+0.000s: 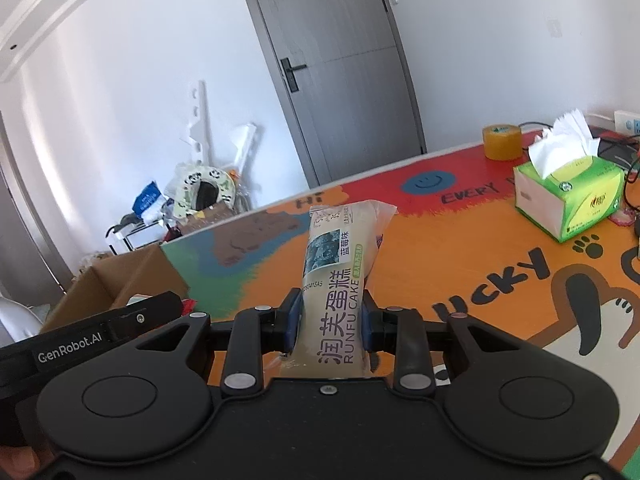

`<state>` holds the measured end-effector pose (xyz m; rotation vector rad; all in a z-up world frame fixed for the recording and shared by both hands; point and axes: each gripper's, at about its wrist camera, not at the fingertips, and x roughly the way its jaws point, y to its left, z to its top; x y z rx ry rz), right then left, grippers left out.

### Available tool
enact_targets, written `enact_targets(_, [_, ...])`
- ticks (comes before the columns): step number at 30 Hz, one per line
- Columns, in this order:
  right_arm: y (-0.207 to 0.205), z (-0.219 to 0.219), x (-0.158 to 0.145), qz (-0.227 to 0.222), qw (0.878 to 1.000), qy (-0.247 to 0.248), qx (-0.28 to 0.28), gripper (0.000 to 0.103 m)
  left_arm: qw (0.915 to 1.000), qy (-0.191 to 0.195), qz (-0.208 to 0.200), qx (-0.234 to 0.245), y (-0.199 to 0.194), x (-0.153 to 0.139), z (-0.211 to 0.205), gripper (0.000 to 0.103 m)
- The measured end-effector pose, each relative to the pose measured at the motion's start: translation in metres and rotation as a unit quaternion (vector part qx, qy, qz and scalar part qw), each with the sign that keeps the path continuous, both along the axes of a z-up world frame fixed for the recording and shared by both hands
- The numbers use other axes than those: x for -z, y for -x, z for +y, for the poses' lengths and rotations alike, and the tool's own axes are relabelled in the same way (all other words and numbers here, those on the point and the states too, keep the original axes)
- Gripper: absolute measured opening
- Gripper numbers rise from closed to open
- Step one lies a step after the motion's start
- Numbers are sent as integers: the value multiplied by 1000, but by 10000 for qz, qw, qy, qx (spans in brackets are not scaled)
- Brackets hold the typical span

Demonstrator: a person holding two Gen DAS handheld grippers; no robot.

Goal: Organize snacks
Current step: 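Carry both packets into the cardboard box and open both grippers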

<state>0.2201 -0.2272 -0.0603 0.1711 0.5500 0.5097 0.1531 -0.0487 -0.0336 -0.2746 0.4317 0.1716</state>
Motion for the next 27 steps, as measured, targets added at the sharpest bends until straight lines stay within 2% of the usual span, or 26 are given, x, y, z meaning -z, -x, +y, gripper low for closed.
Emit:
enact_targets(13, [30, 26, -26, -289, 9991, -132, -274, 30, 9988, 13, -433, -232, 44, -29, 29, 46])
enact_targets(27, [35, 71, -46, -495, 9959, -186, -735, 30, 9948, 55, -726, -710, 71, -49, 80, 46])
